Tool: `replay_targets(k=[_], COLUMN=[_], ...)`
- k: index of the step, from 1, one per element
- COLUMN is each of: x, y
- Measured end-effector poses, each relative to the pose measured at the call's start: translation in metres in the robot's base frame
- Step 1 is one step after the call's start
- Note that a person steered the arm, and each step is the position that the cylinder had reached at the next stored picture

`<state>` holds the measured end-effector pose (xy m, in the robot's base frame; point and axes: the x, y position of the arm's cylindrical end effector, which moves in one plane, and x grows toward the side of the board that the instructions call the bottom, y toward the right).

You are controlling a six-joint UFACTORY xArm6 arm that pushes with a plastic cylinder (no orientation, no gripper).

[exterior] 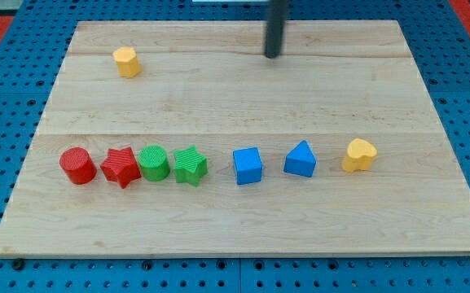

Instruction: Nudge the yellow hexagon down a bit

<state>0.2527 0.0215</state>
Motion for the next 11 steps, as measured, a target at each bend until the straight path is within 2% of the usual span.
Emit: replay_targets(k=[1,2,3,9,10,11], x=[-0.027,-0.027,-0.026,-0.026,0.005,0.025], y=[-0.119,-0.209,-0.270,-0.291,-0.283,-0.242])
